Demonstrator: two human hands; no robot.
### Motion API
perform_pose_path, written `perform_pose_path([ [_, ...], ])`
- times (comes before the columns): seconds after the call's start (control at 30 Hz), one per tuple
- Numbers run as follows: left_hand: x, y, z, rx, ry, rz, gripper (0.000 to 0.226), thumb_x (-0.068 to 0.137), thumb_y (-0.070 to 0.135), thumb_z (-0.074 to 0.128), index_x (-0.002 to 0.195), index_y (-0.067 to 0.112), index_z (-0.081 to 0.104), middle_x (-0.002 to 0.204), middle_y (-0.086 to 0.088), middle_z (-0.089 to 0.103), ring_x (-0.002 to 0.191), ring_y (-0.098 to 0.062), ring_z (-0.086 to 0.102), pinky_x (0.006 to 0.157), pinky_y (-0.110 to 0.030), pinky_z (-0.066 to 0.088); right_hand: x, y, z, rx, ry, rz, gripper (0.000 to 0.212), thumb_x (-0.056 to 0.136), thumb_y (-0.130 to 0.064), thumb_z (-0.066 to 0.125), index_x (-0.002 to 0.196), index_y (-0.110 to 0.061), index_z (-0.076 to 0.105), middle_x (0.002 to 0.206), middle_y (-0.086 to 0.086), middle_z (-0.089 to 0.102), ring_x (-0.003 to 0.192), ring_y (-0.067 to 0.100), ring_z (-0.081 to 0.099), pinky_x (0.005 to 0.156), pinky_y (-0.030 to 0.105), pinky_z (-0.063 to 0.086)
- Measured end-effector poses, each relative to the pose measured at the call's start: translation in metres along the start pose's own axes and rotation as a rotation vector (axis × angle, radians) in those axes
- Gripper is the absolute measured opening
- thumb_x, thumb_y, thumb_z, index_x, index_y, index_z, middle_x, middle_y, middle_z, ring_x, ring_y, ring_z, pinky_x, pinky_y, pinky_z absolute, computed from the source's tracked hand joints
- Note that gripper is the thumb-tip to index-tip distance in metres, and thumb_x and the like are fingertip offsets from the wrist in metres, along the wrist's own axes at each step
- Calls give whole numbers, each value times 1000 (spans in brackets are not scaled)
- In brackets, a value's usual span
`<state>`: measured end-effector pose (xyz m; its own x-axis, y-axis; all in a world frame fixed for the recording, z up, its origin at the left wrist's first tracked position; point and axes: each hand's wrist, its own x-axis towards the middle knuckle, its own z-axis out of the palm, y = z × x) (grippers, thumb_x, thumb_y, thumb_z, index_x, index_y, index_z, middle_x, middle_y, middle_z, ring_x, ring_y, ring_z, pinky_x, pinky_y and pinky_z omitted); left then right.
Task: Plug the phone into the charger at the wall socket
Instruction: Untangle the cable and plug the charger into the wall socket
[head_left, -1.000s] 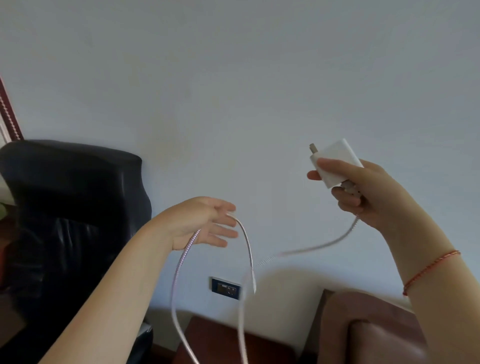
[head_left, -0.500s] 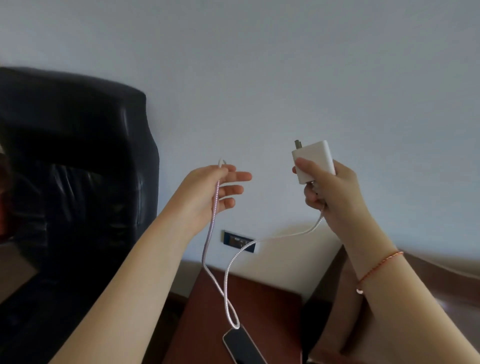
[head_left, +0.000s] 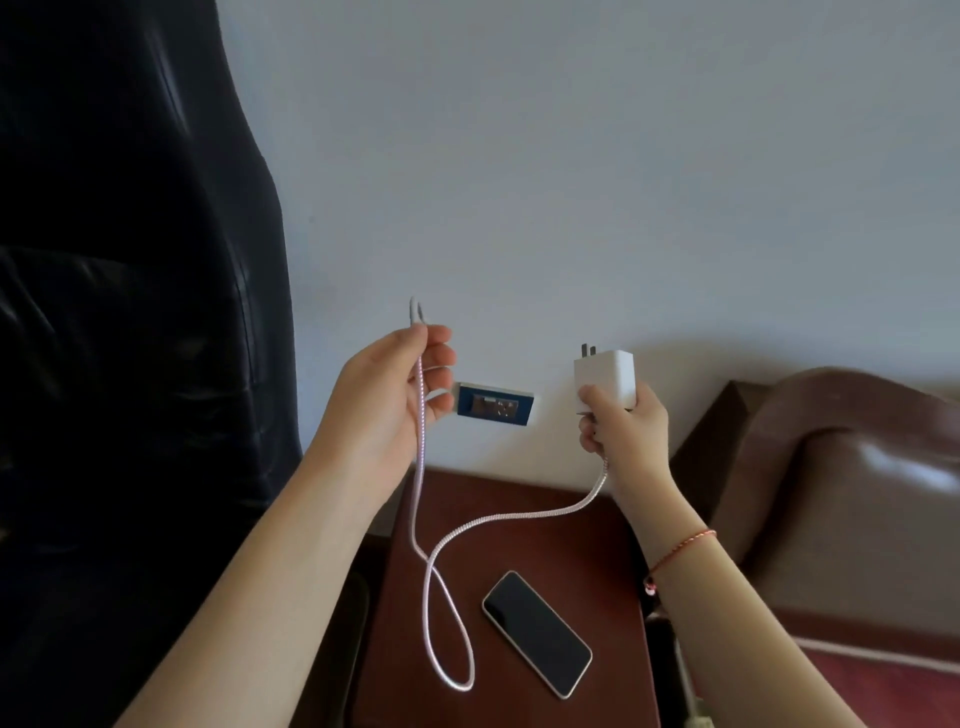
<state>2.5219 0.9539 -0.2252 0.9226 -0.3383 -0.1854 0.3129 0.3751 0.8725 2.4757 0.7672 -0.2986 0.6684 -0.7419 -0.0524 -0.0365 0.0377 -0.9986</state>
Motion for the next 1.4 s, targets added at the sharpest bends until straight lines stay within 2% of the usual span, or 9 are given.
perform_pose_path([
  [0.33,42,-68,-43,-57,-80,31,22,93,19,45,80,16,63,65,8,51,51,-2,49,57,-18,42,34,138,37,-226,56,40,15,80,-9,56,81,-11,41,59,6,52,44,15,47,46,28,43],
  [0.47,58,-101,-63,-92,-91,-34,21,91,19,47,87,14,67,60,10,51,52,-2,46,56,-17,39,44,180,48,-261,52,52,14,83,-12,54,88,-10,41,62,9,55,41,13,49,36,15,42],
  [0.57,71,-123,-72,-110,-90,-70,21,87,16,49,90,9,69,54,9,51,48,-3,45,52,-16,39,54,201,55,-270,71,35,13,84,-14,54,88,-11,41,65,12,60,39,8,53,37,12,42],
  [0.67,83,-137,-77,-126,-96,-94,21,86,14,50,94,6,68,49,8,52,46,-3,45,52,-17,38,64,212,63,-301,70,-8,14,85,-13,54,89,-12,41,76,11,61,52,15,61,48,23,49],
  [0.77,89,-145,-79,-133,-111,-108,20,86,10,51,97,8,67,47,6,52,44,-4,47,48,-17,41,73,219,73,-309,70,-43,14,84,-12,55,87,-15,41,77,1,56,54,11,63,54,31,51],
  [0.87,92,-152,-84,-107,-132,-100,18,86,7,51,96,11,65,45,5,51,42,-6,48,45,-18,42,78,227,82,-294,77,-55,15,84,-11,56,90,-15,43,83,5,58,57,16,64,57,35,53],
  [1.03,95,-163,-91,-36,-153,-45,35,80,8,54,114,8,61,45,6,50,43,-6,47,48,-20,42,81,240,89,-267,89,-90,16,83,-10,56,91,-15,43,84,5,58,59,19,64,59,34,52],
  [1.2,94,-169,-95,-45,-163,17,46,68,12,57,114,17,62,42,4,49,42,-6,43,48,-20,44,82,249,93,-243,102,-109,18,83,-10,56,88,-18,41,85,7,57,73,30,66,62,36,53],
  [1.4,98,-181,-102,-58,-153,49,45,63,14,56,106,17,65,42,5,47,40,-6,42,46,-19,45,84,259,98,-243,152,-152,20,82,-12,57,86,-19,38,95,16,58,85,39,62,75,51,52],
])
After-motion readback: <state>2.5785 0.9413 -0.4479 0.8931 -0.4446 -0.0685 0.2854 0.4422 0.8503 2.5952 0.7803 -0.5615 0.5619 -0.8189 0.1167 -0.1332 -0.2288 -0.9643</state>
